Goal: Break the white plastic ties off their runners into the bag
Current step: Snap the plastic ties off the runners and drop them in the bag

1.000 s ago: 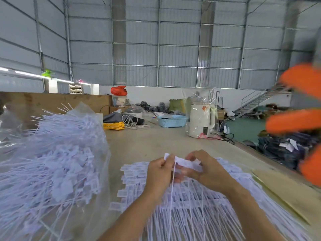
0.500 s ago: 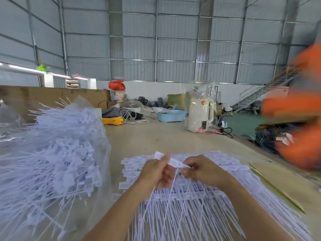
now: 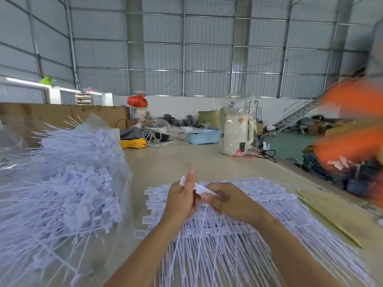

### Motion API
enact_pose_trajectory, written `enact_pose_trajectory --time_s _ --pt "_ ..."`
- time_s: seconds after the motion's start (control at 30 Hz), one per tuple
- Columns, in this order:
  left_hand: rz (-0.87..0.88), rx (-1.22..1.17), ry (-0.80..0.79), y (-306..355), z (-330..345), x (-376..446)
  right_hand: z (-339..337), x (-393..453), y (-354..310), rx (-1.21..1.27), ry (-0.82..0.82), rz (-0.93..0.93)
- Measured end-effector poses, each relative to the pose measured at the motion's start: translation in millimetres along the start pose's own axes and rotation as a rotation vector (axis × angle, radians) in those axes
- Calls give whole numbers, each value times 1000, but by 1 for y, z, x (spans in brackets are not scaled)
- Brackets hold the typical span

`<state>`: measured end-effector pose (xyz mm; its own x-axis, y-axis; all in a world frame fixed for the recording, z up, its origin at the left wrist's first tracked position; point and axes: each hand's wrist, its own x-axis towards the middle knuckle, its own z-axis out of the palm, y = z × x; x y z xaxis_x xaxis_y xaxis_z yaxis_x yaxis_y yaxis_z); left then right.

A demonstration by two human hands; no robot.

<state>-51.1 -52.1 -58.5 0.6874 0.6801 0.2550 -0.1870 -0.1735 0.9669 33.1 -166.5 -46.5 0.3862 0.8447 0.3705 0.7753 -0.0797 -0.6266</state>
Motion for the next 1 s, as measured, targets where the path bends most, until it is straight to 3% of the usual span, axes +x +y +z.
enact_pose_trajectory --time_s 0.23,0.33,0.5,0.6,0.63,0.7,0.77,0.9,1.0 --pt "-37 84 6 2 0 8 -9 1 0 -86 125 -28" --pt "-228 -44 -181 9 -1 5 -18 -2 6 -131 63 22" --pt "-396 -108 -447 2 -12 3 -23 -5 6 14 -32 29" --pt "-452 -450 -560 10 -31 9 -47 -14 15 -137 164 97" --pt "-433 -502 -531 10 -36 11 -56 -19 15 -98 251 101" --pt "-347 -441 -390 3 -33 10 -61 -24 4 210 369 48" --pt "-260 -317 -283 -6 -17 6 -53 -21 -15 419 276 -10" --pt "-223 -296 -245 -6 8 0 -27 -11 -25 262 -67 28" --pt "-252 -334 -380 -2 7 -1 -19 -6 -19 222 -14 52"
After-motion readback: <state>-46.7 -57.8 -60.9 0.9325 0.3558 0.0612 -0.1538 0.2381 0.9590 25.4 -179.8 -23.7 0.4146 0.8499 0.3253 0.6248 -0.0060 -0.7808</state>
